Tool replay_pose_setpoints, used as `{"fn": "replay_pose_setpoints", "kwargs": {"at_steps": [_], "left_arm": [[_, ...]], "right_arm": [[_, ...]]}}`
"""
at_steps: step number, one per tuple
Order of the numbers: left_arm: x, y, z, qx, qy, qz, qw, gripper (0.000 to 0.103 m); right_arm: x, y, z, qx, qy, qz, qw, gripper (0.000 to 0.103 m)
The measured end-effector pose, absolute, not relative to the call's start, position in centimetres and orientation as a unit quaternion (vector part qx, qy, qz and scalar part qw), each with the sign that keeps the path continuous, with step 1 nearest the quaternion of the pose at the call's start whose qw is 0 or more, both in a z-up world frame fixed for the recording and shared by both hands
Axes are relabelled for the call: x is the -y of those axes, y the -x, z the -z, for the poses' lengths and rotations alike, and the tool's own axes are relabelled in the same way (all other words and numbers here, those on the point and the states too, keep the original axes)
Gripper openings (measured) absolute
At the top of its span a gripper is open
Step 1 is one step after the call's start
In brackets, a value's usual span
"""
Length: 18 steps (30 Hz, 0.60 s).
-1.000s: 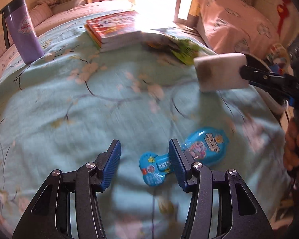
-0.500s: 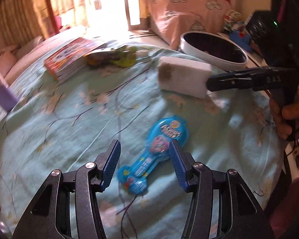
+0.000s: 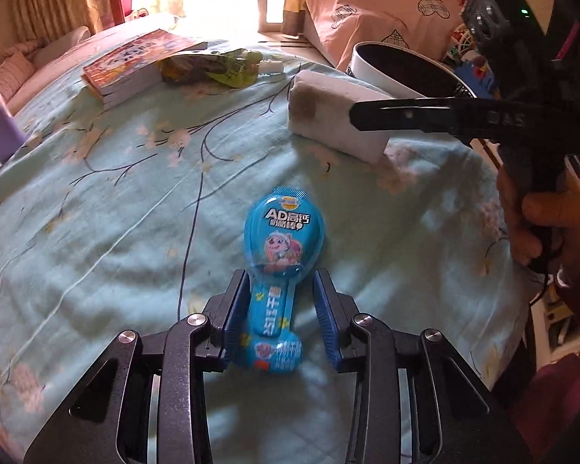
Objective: Collect trash
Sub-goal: 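Grasp the blue candy toy with the left tool while the right tool grasps the white foam block, then carry the candy toy and foam block over the bin and open both tools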
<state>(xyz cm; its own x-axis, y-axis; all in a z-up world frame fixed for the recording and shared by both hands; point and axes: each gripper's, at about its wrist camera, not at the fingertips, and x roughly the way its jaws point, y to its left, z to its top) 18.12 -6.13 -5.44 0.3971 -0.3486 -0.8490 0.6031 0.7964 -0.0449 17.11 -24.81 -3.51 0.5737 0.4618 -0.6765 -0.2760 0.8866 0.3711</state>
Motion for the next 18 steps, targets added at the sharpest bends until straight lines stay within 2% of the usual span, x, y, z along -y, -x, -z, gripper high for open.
{"fn": "replay_pose_setpoints", "kwargs": {"at_steps": [2,4,6,12,15,18], "left_arm": [[5.9,-17.8,4.6,-0.45,-0.141,0.276,0.838,0.034],[5.9,-18.0,4.3,-0.443,-0.149,0.259,0.845,0.04],[6.2,-18.3,4.5,-0.446,-0.149,0.25,0.846,0.046],[8.1,-18.6,6.1,-0.454,-0.166,0.248,0.84,0.05],[7.6,-18.9,6.3,-0.455,-0.132,0.246,0.846,0.041],[7.5,-18.6,6.3,-0.451,-0.121,0.236,0.852,0.04]], "right_arm": [[24.5,-17.3,3.8,-0.413,-0.109,-0.208,0.88,0.052],[24.6,-17.2,3.8,-0.415,-0.112,-0.208,0.879,0.035],[25.0,-16.8,3.8,-0.412,-0.121,-0.204,0.88,0.035],[26.6,-14.8,2.8,-0.398,-0.138,-0.192,0.886,0.034],[27.3,-13.9,2.4,-0.395,-0.149,-0.188,0.887,0.034],[27.9,-13.0,2.0,-0.386,-0.157,-0.185,0.89,0.034]]}}
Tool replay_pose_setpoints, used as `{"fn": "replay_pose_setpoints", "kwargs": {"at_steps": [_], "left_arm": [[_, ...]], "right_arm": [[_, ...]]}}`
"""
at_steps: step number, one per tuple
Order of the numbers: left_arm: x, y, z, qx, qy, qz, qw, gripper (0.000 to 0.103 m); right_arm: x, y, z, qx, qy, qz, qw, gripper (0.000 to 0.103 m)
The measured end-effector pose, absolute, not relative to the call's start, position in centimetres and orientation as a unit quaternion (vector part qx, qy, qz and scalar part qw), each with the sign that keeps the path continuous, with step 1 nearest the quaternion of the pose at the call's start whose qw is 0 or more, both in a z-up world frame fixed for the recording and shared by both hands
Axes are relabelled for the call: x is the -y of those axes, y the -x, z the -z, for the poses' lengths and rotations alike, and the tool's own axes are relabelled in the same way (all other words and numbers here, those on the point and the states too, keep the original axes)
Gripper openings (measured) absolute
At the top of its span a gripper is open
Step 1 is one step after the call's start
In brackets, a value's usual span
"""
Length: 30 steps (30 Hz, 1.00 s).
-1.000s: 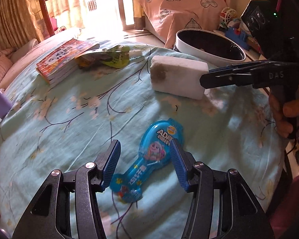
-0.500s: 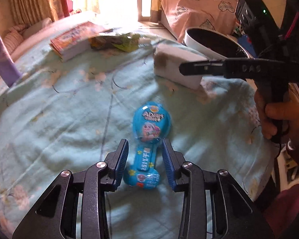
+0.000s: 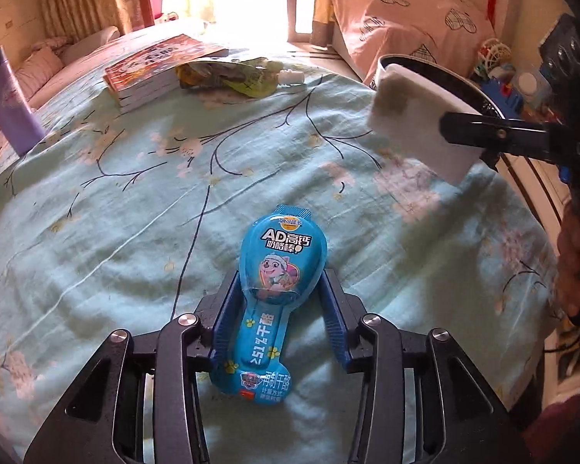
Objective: Collect trash
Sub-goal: 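Carry the candy toy and foam block over the bin and open both tools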
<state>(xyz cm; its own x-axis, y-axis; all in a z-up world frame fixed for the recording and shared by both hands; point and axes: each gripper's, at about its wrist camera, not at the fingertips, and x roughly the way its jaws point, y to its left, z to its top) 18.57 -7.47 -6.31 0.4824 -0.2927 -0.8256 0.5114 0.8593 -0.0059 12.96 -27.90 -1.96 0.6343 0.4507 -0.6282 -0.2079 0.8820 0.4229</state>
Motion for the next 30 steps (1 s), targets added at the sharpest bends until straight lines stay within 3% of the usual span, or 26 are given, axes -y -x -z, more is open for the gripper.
{"fn": "replay_pose_setpoints", "kwargs": {"at_steps": [14,30], "left_arm": [[9.8,-15.9,4.1,-0.437,-0.038,0.233,0.868,0.036],[14.7,-14.8,1.7,-0.416,-0.053,0.25,0.873,0.036]], "right_arm": [[30.6,-9.8,0.7,-0.359,-0.178,-0.159,0.902,0.034],[32.9,-7.0,-0.3,-0.337,-0.19,-0.144,0.911,0.034]]}}
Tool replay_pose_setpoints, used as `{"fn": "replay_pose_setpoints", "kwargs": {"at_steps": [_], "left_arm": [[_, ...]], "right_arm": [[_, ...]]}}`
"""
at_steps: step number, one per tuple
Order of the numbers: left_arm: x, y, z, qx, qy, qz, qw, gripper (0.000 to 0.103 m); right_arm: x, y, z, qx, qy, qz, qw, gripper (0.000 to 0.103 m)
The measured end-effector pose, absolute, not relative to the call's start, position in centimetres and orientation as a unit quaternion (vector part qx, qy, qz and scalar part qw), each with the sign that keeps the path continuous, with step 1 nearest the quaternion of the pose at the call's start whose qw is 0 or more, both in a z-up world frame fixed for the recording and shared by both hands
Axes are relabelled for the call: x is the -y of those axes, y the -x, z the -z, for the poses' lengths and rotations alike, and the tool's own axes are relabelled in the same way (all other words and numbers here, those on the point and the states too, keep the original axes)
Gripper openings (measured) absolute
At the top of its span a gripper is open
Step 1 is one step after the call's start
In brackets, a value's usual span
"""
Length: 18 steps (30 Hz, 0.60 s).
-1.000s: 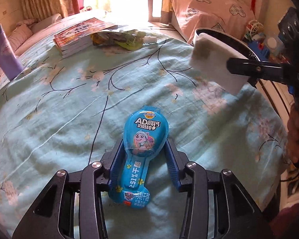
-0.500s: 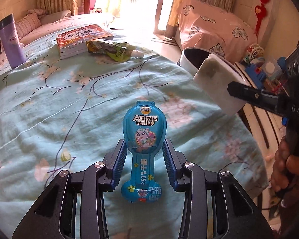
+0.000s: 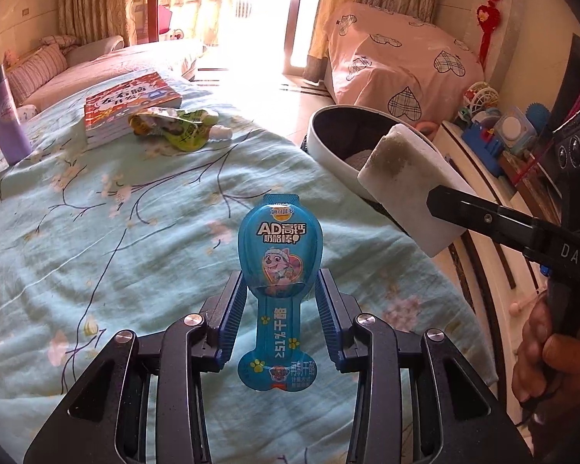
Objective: Collect trash
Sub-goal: 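Carry the candy toy and foam block over the bin and open both tools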
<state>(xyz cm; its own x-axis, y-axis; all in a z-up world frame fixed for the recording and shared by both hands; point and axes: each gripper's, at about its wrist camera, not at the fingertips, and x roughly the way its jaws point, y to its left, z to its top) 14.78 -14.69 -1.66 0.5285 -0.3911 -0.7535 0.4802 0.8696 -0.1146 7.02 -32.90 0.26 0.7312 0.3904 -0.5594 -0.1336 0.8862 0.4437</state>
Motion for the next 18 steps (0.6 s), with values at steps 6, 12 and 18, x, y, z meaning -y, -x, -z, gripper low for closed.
{"fn": "replay_pose_setpoints", "kwargs": {"at_steps": [6,12,18], "left_arm": [[16.1,-14.7,0.9,-0.408,-0.06,0.255,0.875,0.036],[17.5,-14.8,0.3,-0.4,-0.069,0.263,0.875,0.036],[18.7,-15.2,0.0,-0.398,-0.076,0.269,0.874,0.036]], "right_arm": [[34.1,-6.3,-0.7,-0.329,-0.194,-0.134,0.914,0.034],[35.3,-6.0,-1.0,-0.321,-0.198,-0.126,0.918,0.034],[36.4,-6.1,-1.0,-0.319,-0.2,-0.117,0.919,0.034]]}}
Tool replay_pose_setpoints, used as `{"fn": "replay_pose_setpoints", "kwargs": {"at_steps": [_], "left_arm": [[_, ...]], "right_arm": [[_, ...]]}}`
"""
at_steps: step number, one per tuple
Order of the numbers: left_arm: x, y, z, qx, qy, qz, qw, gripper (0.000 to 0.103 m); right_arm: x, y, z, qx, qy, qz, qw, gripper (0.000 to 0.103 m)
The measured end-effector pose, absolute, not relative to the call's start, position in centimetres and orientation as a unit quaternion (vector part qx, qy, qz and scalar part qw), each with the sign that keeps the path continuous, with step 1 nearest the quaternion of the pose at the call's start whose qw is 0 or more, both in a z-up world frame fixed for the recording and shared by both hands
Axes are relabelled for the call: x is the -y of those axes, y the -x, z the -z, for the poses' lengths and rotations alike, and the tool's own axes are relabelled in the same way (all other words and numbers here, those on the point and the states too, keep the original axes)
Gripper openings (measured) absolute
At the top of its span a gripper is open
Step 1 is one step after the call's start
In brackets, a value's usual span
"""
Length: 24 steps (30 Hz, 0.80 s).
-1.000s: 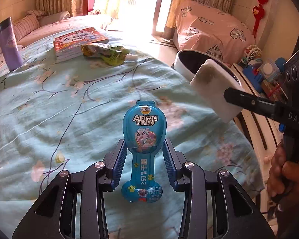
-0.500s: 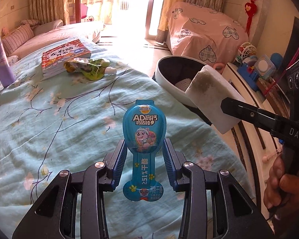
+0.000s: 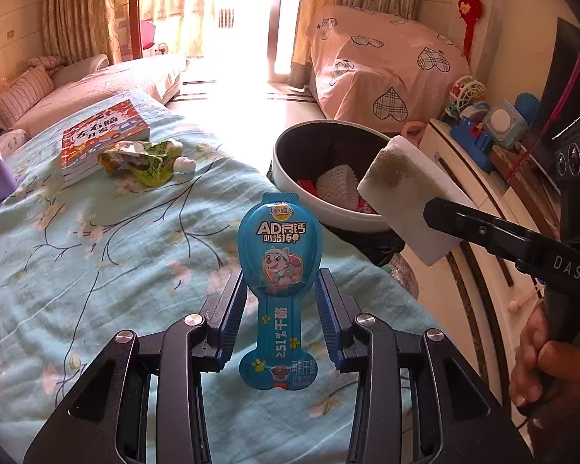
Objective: Collect trash
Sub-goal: 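Carry the candy toy and foam block over the bin and open both tools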
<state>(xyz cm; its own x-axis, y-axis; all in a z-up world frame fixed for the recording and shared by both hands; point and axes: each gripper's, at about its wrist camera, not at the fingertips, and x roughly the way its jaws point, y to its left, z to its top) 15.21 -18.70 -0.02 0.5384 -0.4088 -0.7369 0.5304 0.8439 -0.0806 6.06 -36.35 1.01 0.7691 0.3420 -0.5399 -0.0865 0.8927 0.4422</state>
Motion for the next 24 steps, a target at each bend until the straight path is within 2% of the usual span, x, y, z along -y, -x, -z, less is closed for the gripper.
{"fn": "replay_pose_setpoints", "kwargs": {"at_steps": [24], "left_arm": [[23.5,-17.0,-1.2,-0.391,-0.098,0.294,0.867,0.035]], "right_arm": [[41.2,-6.5,-2.1,-0.303,-0.207,-0.075,0.927,0.034]]}}
